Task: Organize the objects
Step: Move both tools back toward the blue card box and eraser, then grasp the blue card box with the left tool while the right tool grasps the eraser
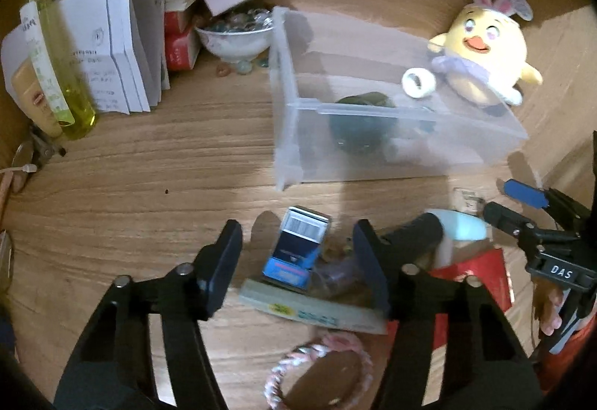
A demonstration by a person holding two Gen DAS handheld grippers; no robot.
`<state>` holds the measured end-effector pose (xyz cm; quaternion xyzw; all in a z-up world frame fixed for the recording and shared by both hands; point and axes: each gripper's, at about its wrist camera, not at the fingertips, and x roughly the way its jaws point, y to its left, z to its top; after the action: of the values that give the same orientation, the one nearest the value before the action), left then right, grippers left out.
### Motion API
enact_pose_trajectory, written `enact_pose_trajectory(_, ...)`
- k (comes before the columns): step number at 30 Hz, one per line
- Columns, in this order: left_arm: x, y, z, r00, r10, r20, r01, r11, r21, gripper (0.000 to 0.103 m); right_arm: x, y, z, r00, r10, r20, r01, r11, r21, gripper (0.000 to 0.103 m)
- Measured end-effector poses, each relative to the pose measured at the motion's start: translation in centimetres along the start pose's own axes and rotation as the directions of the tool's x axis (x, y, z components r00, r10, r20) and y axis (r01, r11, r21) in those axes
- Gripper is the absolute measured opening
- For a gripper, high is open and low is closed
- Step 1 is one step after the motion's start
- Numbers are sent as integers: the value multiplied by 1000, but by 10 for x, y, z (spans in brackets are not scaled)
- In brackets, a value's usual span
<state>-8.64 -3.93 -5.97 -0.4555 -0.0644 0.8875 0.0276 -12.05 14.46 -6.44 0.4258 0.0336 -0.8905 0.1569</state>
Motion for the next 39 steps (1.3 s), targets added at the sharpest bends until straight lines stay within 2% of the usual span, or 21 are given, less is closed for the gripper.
enact_pose_trajectory(3,5,6,0,1000,4,-21,-4,1000,-9,56,5,0,2,1000,2,-12,-2,1000,5,66)
enact_pose_trajectory(14,-2,13,-15,999,24,-30,-24,999,26,56,19,17,5,999,10,-47,-11,1000,-24,65)
enact_pose_trajectory(19,0,11,-14,999,22,-32,-21,999,36,56,22,20,4,999,-15,-50,14,999,-37,57)
enact_pose_trajectory(21,1,9,-13,999,16,-35,-14,999,40,56,22,20,5,999,-21,-47,19,999,-34,47)
enact_pose_trajectory(23,2,7,-13,999,14,-35,-12,999,52,56,21,18,6,999,-22,-48,21,999,-31,42)
enact_pose_trajectory(26,3,2,-13,999,28,-32,-26,997,75,56,20,17,6,999,-23,-46,22,999,-28,42)
enact_pose_trajectory(29,5,1,-12,999,38,-27,-36,996,87,48,17,16,5,999,-22,-43,20,999,-29,42)
enact_pose_trajectory(34,6,5,-7,999,26,-21,-24,997,79,29,10,12,1,999,-18,-27,17,1000,-21,42)
enact_pose_trajectory(39,3,11,-8,1000,15,-14,-15,999,48,27,-1,8,0,1000,-18,-5,18,1000,-13,42)
